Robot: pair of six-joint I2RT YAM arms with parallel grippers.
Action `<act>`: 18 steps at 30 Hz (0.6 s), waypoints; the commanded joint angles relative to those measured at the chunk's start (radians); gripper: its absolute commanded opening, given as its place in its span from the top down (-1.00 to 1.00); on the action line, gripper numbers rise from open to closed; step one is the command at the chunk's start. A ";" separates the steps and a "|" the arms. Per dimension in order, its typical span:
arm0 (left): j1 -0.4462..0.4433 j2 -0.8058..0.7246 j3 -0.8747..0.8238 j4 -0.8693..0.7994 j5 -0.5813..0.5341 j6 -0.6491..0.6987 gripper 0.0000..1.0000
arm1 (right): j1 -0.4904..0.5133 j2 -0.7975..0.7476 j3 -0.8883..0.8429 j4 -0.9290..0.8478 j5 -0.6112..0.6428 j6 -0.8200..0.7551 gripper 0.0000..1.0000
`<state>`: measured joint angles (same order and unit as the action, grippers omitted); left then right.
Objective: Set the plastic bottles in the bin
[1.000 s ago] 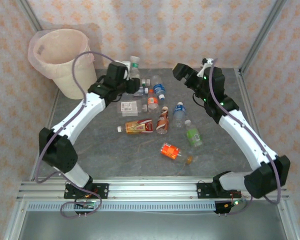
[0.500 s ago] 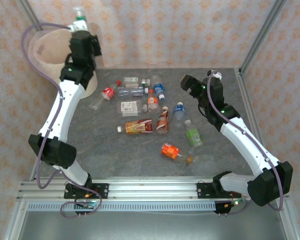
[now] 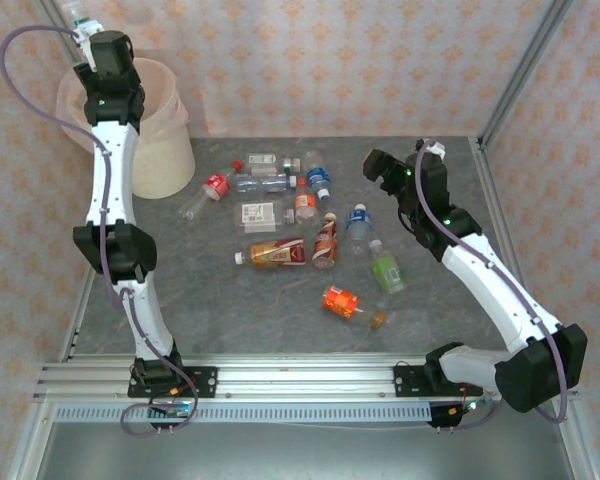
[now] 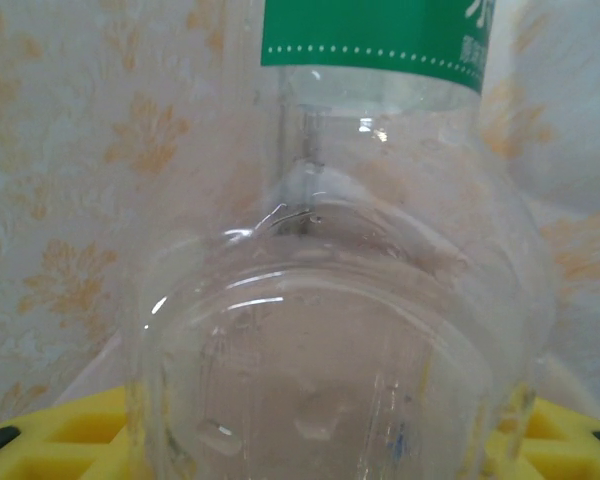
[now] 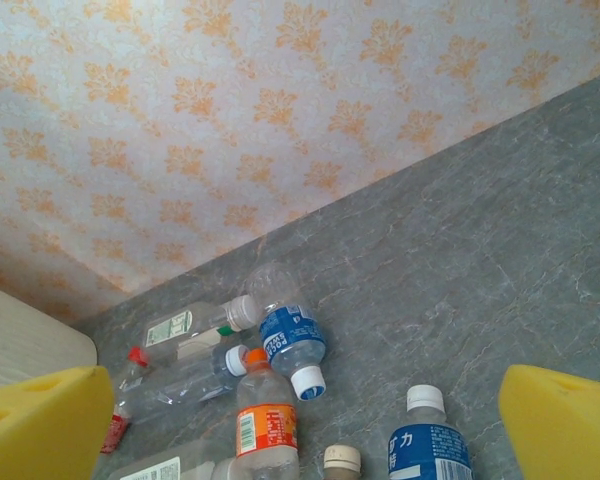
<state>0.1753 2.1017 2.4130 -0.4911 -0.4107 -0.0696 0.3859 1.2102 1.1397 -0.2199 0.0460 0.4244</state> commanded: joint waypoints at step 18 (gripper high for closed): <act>0.093 0.229 0.291 -0.271 -0.196 -0.055 -0.52 | 0.001 -0.039 0.051 -0.073 0.048 -0.045 -0.98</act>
<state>0.2695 2.3650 2.6701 -0.7082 -0.5423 -0.0891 0.3859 1.1824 1.1713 -0.2783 0.0650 0.3954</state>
